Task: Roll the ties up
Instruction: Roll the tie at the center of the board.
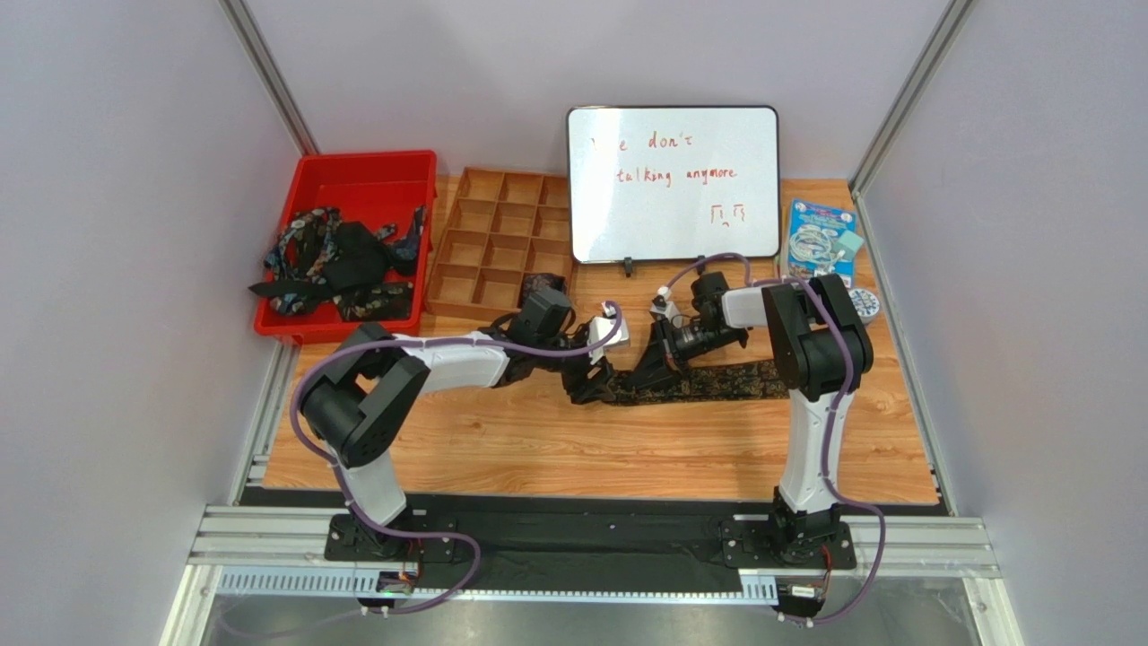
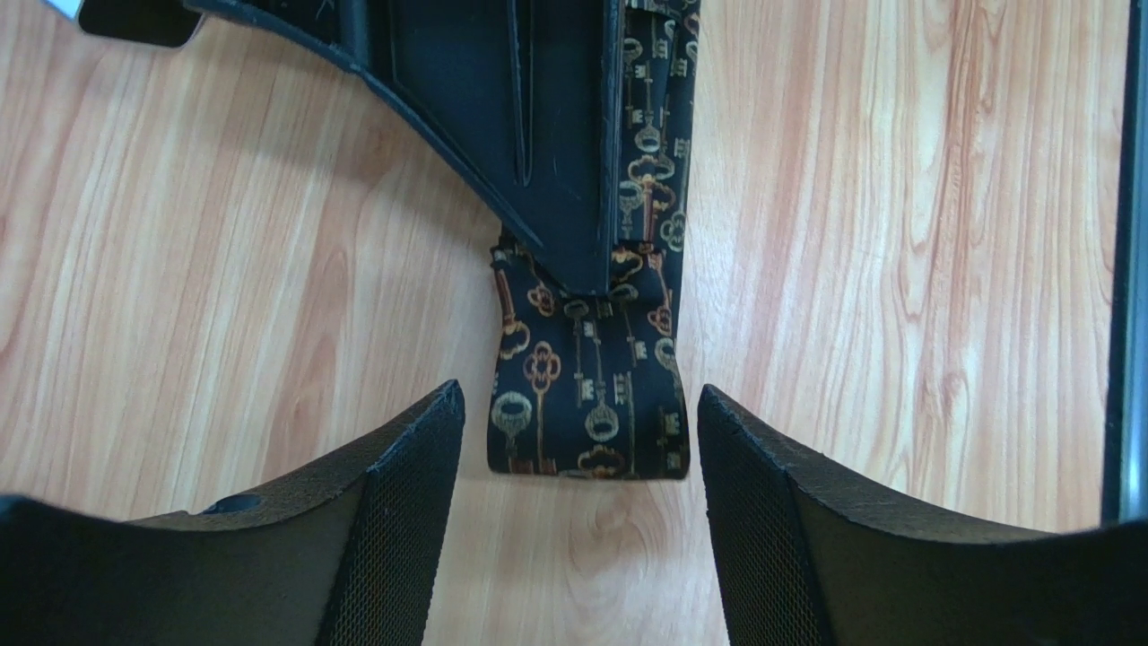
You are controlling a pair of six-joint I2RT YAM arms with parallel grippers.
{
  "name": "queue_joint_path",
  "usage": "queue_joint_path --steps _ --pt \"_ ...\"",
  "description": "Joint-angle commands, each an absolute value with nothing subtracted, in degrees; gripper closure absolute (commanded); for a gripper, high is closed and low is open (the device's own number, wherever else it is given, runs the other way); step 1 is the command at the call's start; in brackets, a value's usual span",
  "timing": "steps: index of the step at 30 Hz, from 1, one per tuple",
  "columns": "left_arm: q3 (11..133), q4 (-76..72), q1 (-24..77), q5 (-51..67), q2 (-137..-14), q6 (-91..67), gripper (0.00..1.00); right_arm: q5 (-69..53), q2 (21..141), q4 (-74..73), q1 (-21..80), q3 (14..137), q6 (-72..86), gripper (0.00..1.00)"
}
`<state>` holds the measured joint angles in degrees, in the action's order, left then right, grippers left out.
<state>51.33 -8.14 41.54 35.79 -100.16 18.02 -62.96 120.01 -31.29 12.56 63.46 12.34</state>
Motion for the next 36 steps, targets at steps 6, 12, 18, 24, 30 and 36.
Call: queue_joint_path --steps 6,12,18,24,30,36 --pt "51.6 -17.7 44.1 35.5 -105.3 17.1 0.31 -46.1 125.9 -38.2 11.4 61.3 12.1 1.00" --pt "55.0 -10.2 46.4 30.9 -108.0 19.2 0.52 -48.2 125.1 -38.7 11.3 62.0 11.3 1.00" --pt "60.2 6.9 48.2 23.7 -107.8 24.2 0.76 -52.6 117.2 -40.2 11.3 65.7 11.0 0.92" --pt "62.8 12.7 49.5 20.6 -108.0 25.7 0.77 -54.6 110.8 -44.0 10.8 66.3 10.3 0.71" --pt "64.0 13.9 50.0 20.7 -109.1 25.9 0.77 -56.9 108.5 -40.0 12.0 63.4 14.9 0.68" --pt "64.3 15.0 50.1 20.8 -109.3 26.9 0.75 -57.0 109.4 -34.9 14.7 62.8 19.3 0.64"
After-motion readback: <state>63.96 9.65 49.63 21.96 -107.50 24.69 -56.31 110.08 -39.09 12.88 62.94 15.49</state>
